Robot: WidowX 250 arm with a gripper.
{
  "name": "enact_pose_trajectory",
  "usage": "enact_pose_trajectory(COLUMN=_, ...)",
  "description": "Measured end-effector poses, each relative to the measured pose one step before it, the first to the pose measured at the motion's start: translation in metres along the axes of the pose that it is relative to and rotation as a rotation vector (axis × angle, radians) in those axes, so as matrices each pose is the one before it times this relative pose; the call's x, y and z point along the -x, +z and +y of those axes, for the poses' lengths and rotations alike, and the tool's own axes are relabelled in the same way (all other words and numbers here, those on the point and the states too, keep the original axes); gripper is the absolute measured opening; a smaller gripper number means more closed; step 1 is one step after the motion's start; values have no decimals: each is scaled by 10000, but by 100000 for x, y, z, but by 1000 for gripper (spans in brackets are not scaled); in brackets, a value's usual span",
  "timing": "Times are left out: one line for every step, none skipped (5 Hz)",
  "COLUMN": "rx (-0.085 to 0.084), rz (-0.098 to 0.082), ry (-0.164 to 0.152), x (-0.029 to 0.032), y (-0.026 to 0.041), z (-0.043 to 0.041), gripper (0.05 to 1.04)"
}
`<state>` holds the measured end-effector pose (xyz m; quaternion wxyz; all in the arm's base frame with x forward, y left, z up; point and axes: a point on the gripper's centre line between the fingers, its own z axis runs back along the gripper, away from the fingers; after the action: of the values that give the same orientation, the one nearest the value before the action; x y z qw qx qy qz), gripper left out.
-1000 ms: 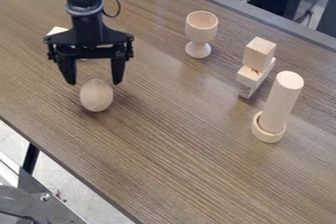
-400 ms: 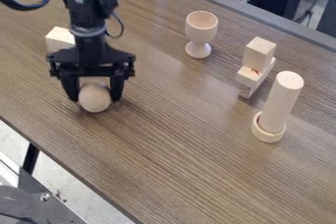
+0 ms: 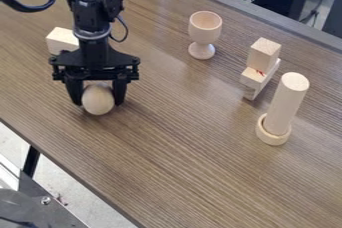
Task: Put the ball in the cup
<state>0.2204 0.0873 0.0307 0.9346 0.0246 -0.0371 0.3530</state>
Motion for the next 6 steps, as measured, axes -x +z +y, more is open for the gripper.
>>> enact_pose_trajectory(rx=424, rz=-320, ry=13, x=-992, y=3175, z=-1184, gripper=779)
enact_pose_trajectory(rx=454, rz=-163, ry=-437, x=-775, y=3219, z=-1482, gripper=779)
enact_pose_trajectory(rx=155, rz=-333, ry=-478, x=-1100, y=1674, z=-1253, gripper=779)
enact_pose_trajectory(rx=61, rz=-420, ry=-484, x=-1717, y=390, z=-1549, gripper=779)
enact_pose_trajectory(rx=211, rz=-105, ry=-307, x=-1764, y=-580, z=-1686, gripper=779)
enact_pose_trajectory(rx=136, rz=-98, ry=-228, x=-2019, y=-126, z=-1605, gripper=779)
